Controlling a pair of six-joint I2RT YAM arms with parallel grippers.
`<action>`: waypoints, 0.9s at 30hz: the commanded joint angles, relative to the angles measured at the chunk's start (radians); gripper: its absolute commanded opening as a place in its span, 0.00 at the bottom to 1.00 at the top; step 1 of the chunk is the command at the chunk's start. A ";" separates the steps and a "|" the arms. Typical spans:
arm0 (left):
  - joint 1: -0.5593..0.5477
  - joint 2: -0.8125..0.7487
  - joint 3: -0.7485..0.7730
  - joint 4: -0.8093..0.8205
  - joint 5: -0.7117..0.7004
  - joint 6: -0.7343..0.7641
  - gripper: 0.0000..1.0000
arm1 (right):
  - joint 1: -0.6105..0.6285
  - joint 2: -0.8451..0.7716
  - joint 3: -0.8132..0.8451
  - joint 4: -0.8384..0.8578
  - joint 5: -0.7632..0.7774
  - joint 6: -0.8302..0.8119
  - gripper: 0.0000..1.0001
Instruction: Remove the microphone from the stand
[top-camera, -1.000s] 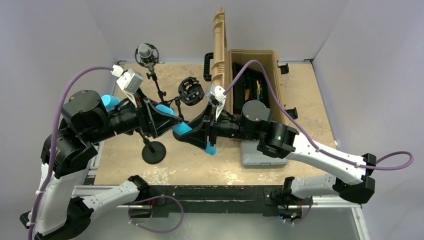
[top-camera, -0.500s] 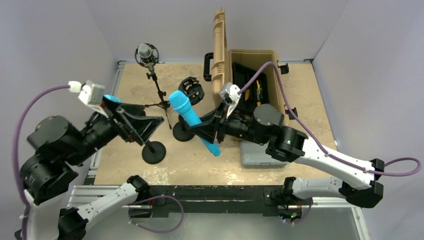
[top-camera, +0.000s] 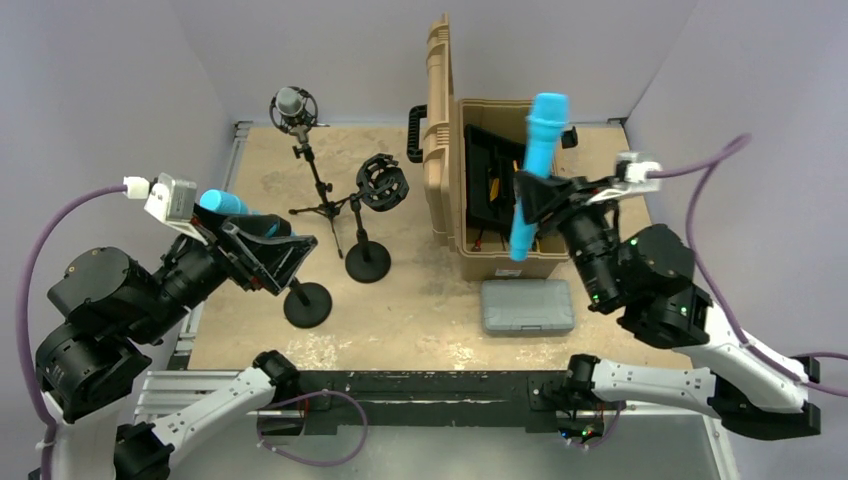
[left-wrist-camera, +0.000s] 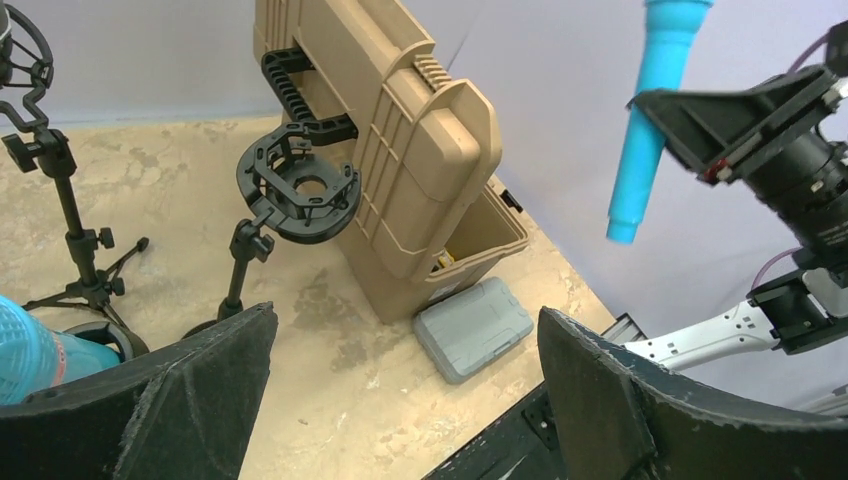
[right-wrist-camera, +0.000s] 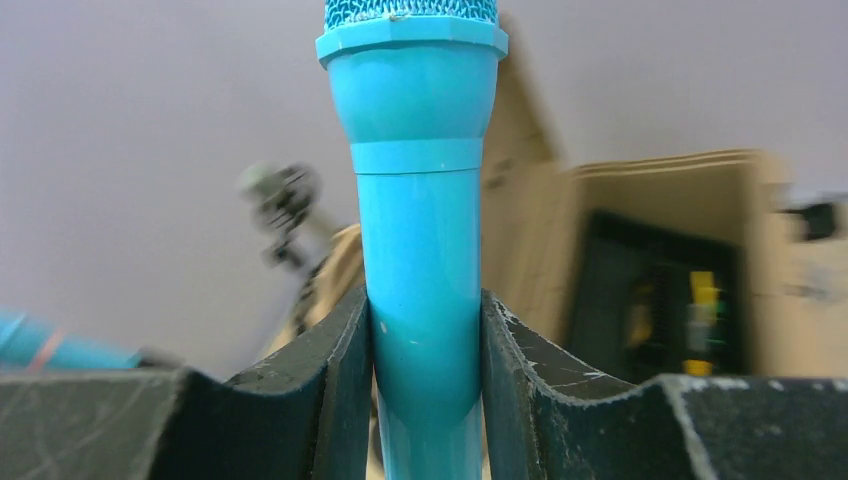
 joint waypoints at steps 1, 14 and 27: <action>-0.002 0.021 -0.001 -0.001 0.017 0.026 1.00 | -0.005 0.010 0.054 0.078 0.593 -0.234 0.00; -0.002 0.183 0.180 0.128 -0.105 0.291 1.00 | -0.655 0.285 0.134 0.143 0.400 -0.417 0.00; 0.007 -0.044 -0.285 0.488 -0.267 0.419 0.98 | -1.119 0.494 0.017 -0.066 0.211 -0.030 0.00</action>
